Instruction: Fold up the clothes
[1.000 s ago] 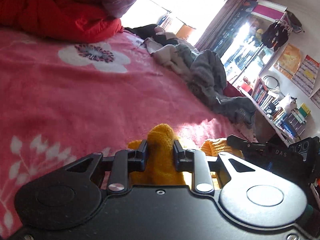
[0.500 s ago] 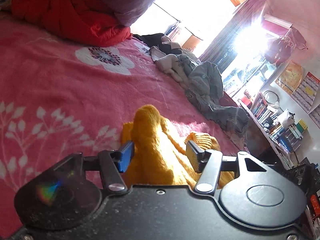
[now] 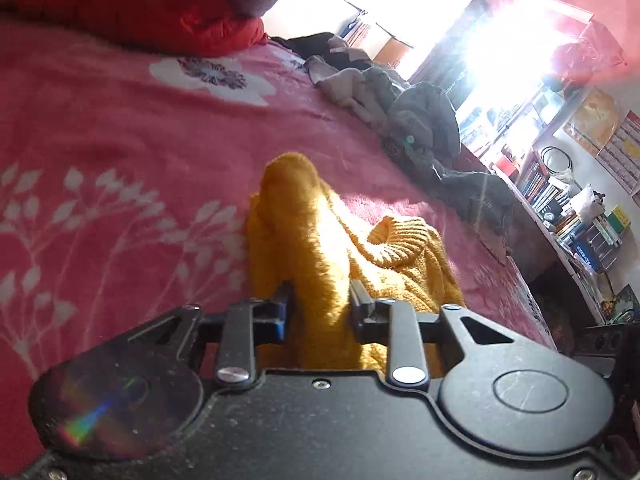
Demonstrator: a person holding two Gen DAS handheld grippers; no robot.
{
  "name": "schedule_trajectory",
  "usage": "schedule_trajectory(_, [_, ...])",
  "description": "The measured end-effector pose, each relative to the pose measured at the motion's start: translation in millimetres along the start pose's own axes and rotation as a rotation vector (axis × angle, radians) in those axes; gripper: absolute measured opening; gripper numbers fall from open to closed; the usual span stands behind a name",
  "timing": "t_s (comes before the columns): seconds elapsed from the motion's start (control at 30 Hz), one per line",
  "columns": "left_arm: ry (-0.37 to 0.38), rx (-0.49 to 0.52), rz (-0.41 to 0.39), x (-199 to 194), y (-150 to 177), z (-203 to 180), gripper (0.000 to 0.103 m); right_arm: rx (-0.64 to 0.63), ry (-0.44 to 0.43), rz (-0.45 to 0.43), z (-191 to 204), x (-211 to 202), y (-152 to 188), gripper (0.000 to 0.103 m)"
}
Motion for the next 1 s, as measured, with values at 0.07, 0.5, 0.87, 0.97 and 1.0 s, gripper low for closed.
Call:
schedule_trajectory(0.07, [-0.017,0.029,-0.03,-4.7,-4.5,-3.8,0.038,0.053,0.002,-0.02,-6.4,-1.2,-3.5,0.04])
schedule_trajectory(0.5, [-0.053,0.381,-0.131,-12.7,-4.4,-47.1,0.041,-0.496,0.053,-0.185,62.9,-21.5,-19.3,0.042])
schedule_trajectory(0.87, [-0.097,0.499,-0.009,29.7,13.4,-32.1,0.045,-0.418,0.11,-0.057,38.0,19.1,-3.3,0.044])
schedule_trajectory(0.97, [-0.104,0.503,-0.002,36.3,16.9,-27.1,0.047,-0.394,0.125,-0.02,30.2,27.8,4.5,0.044])
schedule_trajectory(1.0, [-0.105,0.502,-0.005,36.3,17.6,-26.9,0.048,-0.388,0.13,-0.009,28.1,30.2,6.8,0.044])
Point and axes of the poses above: each gripper's, at about its wrist camera, not at the fingertips, and x roughly the way its jaws point, z to its left, y to its underside, the point moved 7 cm from there along x, roughly the way its jaws point
